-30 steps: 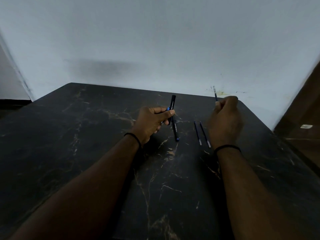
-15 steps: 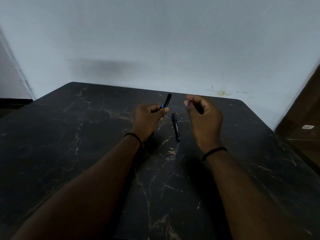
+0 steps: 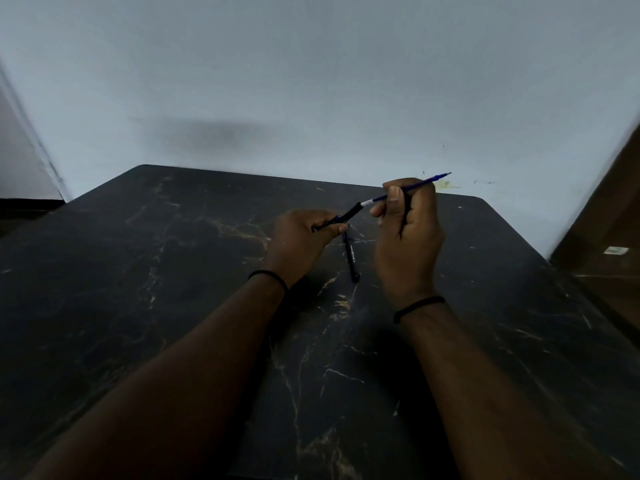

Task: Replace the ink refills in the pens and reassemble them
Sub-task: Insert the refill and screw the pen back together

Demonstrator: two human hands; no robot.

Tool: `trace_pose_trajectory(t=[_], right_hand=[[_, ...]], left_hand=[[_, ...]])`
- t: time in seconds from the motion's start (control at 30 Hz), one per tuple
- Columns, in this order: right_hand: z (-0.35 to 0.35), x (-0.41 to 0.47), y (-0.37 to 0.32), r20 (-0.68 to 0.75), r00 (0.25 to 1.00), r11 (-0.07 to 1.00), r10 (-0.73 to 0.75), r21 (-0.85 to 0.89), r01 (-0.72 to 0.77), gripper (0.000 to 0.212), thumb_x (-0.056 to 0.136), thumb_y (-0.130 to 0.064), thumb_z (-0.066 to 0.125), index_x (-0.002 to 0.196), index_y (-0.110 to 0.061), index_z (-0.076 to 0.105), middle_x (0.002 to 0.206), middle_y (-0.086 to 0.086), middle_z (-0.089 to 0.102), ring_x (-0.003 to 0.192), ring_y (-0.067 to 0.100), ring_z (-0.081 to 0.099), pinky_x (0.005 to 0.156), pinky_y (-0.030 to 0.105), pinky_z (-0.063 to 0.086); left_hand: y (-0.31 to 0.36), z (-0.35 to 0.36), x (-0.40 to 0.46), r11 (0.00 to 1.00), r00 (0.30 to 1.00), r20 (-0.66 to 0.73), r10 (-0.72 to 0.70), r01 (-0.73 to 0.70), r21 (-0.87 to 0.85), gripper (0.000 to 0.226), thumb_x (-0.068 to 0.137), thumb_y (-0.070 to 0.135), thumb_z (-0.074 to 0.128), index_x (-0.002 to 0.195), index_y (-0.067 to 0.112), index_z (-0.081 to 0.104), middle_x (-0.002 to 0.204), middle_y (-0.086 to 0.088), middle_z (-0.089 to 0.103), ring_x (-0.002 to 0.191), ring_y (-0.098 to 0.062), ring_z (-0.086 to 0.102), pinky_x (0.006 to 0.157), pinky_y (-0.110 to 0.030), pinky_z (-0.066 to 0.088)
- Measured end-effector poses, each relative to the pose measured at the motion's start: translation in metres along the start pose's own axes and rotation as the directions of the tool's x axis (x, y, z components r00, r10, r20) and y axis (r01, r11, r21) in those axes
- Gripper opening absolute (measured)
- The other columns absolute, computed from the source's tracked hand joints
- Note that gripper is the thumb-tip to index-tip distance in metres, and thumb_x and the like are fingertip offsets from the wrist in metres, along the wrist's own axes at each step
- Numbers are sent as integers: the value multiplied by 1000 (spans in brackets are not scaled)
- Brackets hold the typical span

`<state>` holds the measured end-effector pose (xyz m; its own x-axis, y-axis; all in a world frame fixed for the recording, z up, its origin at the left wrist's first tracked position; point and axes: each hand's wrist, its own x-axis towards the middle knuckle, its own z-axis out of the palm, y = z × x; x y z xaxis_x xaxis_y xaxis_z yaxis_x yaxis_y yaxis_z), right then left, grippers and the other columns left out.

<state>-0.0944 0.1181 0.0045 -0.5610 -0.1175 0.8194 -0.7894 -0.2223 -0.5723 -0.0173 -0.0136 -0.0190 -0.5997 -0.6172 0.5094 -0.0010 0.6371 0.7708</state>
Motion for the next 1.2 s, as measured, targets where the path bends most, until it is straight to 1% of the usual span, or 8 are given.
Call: trace_pose_trajectory(t=[0.1, 0.47, 0.6, 0.73, 0.87, 0.97, 1.07, 1.2], right_hand=[[1, 0, 3, -1, 999, 999, 32, -32, -32, 28, 104, -33, 42, 98, -10, 58, 73, -13, 60, 66, 2, 58, 60, 10, 42], [2, -1, 8, 56, 990, 992, 126, -13, -125, 16, 103, -27, 54, 92, -17, 59, 67, -1, 60, 61, 9, 54, 58, 15, 41], [2, -1, 14, 188, 964, 982, 187, -60, -179, 12, 98, -36, 62, 108, -30, 60, 73, -11, 54, 65, 0, 51, 59, 10, 40], [3, -2, 18, 248, 954, 983, 170, -112, -146, 9, 95, -27, 67, 104, -23, 69, 82, -14, 59, 72, -1, 53, 64, 11, 40], [4, -1, 15, 180, 964, 981, 196, -28, -194, 4, 97, -22, 65, 99, -22, 68, 85, -13, 66, 76, -3, 60, 68, 13, 47], [4, -2, 17, 136, 973, 983, 185, -8, -185, 4, 98, -27, 62, 99, -25, 65, 80, -14, 66, 74, -2, 62, 67, 15, 49], [4, -4, 24, 222, 966, 988, 131, -105, -110, 25, 96, -45, 54, 108, -30, 69, 89, -11, 66, 80, 0, 62, 68, 17, 50], [11, -12, 36, 365, 926, 973, 94, -229, -9, 27, 92, -55, 50, 115, -43, 57, 90, -33, 59, 88, -11, 58, 70, 16, 48]], left_hand=[[2, -1, -1, 999, 999, -17, 28, -28, 17, 18, 84, 24, 76, 100, 17, 79, 54, 26, 61, 49, 10, 54, 49, -3, 34], [9, -1, -1, 982, 989, 11, 150, -150, 113, 12, 85, 25, 74, 94, 19, 79, 66, 12, 66, 56, 0, 57, 53, -18, 41], [9, 1, -1, 998, 998, -2, 65, -65, -20, 10, 87, 24, 72, 87, 15, 77, 62, -4, 64, 51, -4, 48, 51, -24, 39], [17, 4, -5, 986, 999, 21, 29, -25, -167, 11, 87, 14, 73, 92, 6, 78, 75, -15, 73, 64, -12, 58, 61, -29, 47], [23, 5, -6, 970, 998, 39, -46, 54, -236, 12, 90, 14, 69, 94, 4, 76, 67, -4, 69, 52, -5, 54, 52, -19, 46], [25, 1, -5, 889, 972, 17, -235, 222, -401, 17, 96, 22, 62, 101, 10, 72, 74, -2, 74, 48, -9, 54, 43, -19, 40], [24, -8, -2, 791, 934, -18, -356, 290, -539, 26, 100, 28, 55, 110, 8, 67, 93, -8, 77, 57, -12, 63, 44, -20, 43], [24, -16, 0, 671, 895, -40, -445, 303, -677, 25, 104, 27, 45, 112, 8, 58, 107, -13, 74, 68, -17, 69, 49, -23, 46]])
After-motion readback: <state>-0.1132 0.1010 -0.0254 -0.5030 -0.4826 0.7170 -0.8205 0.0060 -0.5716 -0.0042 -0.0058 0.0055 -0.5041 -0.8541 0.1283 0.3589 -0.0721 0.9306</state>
